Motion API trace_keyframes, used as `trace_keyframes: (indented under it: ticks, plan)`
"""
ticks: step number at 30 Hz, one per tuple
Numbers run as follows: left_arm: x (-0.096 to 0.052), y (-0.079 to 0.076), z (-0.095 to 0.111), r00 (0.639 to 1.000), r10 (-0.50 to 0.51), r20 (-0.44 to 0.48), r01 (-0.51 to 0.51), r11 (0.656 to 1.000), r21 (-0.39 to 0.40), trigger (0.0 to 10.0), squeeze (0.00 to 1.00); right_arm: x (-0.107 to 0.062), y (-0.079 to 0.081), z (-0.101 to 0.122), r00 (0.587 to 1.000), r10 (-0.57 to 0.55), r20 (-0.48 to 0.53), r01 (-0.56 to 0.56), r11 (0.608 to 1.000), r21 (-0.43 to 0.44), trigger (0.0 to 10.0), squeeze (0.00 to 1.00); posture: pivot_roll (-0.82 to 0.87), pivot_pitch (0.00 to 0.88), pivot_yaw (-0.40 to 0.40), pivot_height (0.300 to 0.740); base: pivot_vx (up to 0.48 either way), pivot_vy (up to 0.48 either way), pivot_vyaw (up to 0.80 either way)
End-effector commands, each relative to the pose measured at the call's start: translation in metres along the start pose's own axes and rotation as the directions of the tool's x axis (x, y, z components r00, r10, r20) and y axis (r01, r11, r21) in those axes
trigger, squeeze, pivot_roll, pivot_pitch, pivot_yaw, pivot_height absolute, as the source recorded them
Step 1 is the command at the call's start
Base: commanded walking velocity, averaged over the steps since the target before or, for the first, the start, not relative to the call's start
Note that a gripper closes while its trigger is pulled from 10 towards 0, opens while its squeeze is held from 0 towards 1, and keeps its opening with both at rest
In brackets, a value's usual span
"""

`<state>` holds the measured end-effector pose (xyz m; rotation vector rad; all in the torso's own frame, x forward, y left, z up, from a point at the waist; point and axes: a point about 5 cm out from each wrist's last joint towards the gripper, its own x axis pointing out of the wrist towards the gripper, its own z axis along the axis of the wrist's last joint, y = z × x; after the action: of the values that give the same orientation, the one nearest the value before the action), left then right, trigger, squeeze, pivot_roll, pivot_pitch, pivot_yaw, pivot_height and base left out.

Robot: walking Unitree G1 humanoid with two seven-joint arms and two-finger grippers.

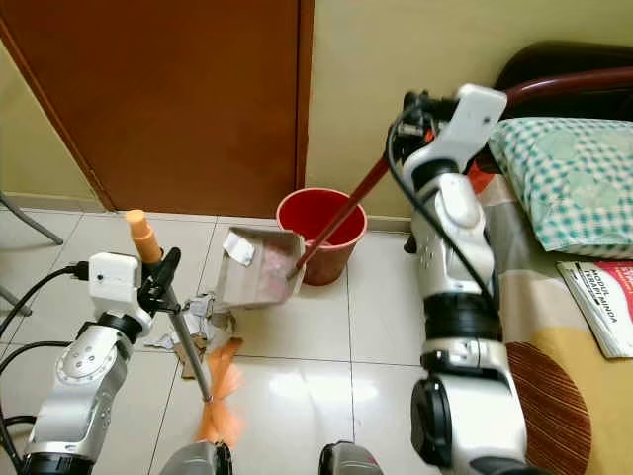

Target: Sweep floor

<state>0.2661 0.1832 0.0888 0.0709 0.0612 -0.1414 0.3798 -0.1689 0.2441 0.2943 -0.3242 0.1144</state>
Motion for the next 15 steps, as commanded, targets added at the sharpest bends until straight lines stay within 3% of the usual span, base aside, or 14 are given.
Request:
trace_keyframes:
  ticks: [1, 7, 11, 15]
  plan:
    - [-0.002, -0.003, -0.004, 1.0, -0.006, -0.017, 0.006, 1.0, -0.009, 10.0, 0.0, 0.013, 0.002, 0.029, 0.995, 0.016, 0.101, -0.014, 1.0, -0.016, 10.0, 0.0, 0.02, 0.096, -0.063, 0.74, 0.0, 0.0, 0.0]
    - [-0.003, -0.003, -0.006, 1.0, 0.001, -0.023, -0.001, 1.0, -0.01, 10.0, 0.0, 0.033, 0.005, 0.064, 0.978, 0.025, 0.209, -0.009, 0.997, -0.077, 10.0, 0.0, 0.03, 0.096, -0.066, 0.74, 0.0, 0.0, 0.0]
    - [-0.003, -0.005, -0.006, 1.0, -0.004, -0.022, 0.004, 1.0, -0.012, 10.0, 0.0, 0.039, 0.012, 0.08, 0.962, 0.073, 0.262, -0.029, 0.985, -0.17, 10.0, 0.0, 0.03, 0.096, -0.066, 0.74, 0.0, 0.0, 0.0]
    - [-0.002, -0.006, -0.005, 1.0, -0.015, -0.023, 0.015, 1.0, -0.012, 10.0, 0.0, 0.043, 0.03, 0.088, 0.939, 0.169, 0.299, -0.076, 0.951, -0.3, 10.0, 0.0, 0.03, 0.097, -0.063, 0.74, 0.0, 0.0, 0.0]
